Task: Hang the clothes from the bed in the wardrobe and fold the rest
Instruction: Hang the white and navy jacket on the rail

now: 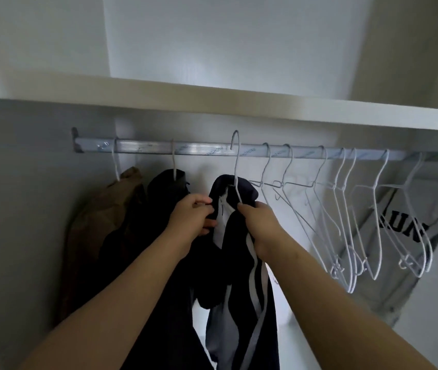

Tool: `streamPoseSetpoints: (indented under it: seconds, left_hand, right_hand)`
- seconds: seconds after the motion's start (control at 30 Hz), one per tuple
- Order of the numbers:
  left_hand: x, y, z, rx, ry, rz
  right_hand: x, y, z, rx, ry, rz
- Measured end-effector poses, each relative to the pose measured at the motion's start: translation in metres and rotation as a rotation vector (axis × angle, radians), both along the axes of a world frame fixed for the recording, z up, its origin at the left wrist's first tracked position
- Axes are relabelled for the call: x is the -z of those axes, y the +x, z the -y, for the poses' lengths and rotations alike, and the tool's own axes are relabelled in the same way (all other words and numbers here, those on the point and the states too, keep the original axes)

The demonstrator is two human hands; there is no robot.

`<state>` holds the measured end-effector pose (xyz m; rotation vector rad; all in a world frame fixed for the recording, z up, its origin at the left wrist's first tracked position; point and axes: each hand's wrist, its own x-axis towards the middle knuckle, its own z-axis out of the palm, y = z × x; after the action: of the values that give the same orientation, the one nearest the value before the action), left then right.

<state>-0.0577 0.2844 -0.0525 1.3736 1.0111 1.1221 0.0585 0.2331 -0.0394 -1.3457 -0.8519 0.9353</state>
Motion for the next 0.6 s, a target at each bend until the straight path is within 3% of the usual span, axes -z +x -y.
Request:
streamPoseSetpoints:
  seconds: [0.13,0.3,0.6]
  left_hand:
    - [-0.005,-0.002,-0.001,-0.017,-0.077,0.093]
    - [0.000,-0.011,-0.005,-0.078,-0.133,0.145]
    - [0.005,-0.011,0.004,-0.043,-0.128,0.112]
  right_hand:
    - [-0.013,-0.004,-0.034,-0.002,0.025,0.077]
    - [0.003,-0.011,-0.056,-0.020,-0.097,0.121]
    - [0.020,-0.018,-0.046,-0.016,-0.096,0.105]
